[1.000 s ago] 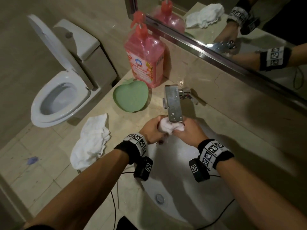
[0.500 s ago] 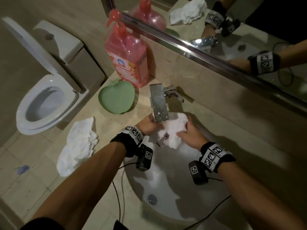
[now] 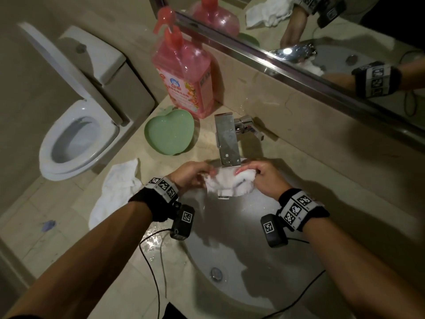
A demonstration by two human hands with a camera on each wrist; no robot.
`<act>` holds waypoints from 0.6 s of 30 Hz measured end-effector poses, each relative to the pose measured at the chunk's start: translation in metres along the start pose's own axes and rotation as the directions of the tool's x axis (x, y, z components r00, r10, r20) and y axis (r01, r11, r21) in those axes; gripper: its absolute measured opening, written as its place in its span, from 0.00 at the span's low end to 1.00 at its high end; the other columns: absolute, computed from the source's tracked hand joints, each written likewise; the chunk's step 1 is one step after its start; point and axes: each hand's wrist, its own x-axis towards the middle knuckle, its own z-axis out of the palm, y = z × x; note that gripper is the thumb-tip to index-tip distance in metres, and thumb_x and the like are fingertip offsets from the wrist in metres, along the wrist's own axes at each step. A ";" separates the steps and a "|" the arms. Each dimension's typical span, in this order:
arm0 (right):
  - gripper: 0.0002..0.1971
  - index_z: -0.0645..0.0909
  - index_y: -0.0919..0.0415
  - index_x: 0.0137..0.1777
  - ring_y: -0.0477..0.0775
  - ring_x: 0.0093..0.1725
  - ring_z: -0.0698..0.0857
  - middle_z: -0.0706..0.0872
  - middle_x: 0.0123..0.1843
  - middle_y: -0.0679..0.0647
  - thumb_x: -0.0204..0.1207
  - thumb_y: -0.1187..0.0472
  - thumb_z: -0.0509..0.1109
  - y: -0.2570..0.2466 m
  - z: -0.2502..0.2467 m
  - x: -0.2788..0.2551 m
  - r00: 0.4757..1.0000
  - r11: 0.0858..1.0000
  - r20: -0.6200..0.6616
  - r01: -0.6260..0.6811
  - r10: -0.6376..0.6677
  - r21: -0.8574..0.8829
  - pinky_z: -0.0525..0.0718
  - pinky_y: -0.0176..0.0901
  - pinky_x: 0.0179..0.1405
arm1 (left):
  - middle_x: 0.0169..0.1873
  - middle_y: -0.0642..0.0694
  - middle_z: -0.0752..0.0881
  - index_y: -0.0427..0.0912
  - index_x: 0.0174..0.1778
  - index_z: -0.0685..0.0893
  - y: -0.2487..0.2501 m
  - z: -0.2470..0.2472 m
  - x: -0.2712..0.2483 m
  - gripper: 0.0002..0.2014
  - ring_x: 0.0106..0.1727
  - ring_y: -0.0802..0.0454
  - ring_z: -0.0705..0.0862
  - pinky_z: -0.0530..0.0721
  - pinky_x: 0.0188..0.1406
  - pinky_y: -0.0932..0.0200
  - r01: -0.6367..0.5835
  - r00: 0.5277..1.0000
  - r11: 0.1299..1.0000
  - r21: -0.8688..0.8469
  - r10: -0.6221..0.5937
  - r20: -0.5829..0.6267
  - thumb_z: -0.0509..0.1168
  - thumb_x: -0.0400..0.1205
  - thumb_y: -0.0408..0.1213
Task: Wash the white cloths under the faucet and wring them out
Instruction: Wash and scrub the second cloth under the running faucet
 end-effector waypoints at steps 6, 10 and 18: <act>0.26 0.92 0.46 0.55 0.47 0.61 0.88 0.92 0.58 0.45 0.74 0.78 0.66 -0.021 0.006 0.001 0.982 0.999 0.183 -0.051 0.047 0.018 0.88 0.43 0.59 | 0.54 0.46 0.84 0.44 0.58 0.76 0.010 0.005 0.004 0.31 0.48 0.50 0.87 0.89 0.46 0.52 -0.061 0.997 0.662 0.747 0.073 0.017 0.85 0.64 0.38; 0.23 0.91 0.48 0.58 0.45 0.50 0.89 0.92 0.52 0.35 0.63 0.63 0.71 -0.028 0.008 -0.004 0.973 0.994 0.220 -0.090 0.076 0.057 0.86 0.39 0.51 | 0.50 0.47 0.89 0.44 0.60 0.85 0.018 0.010 0.001 0.30 0.48 0.48 0.87 0.85 0.47 0.59 -0.056 0.987 0.445 0.894 0.157 -0.017 0.83 0.63 0.48; 0.25 0.87 0.60 0.64 0.57 0.57 0.90 0.91 0.57 0.55 0.67 0.58 0.86 -0.028 0.027 0.004 0.999 0.948 0.042 -0.015 0.030 -0.317 0.88 0.53 0.58 | 0.46 0.42 0.87 0.41 0.54 0.80 0.020 0.009 -0.008 0.23 0.38 0.49 0.89 0.91 0.34 0.51 -0.139 0.989 0.508 0.850 0.115 0.093 0.82 0.68 0.39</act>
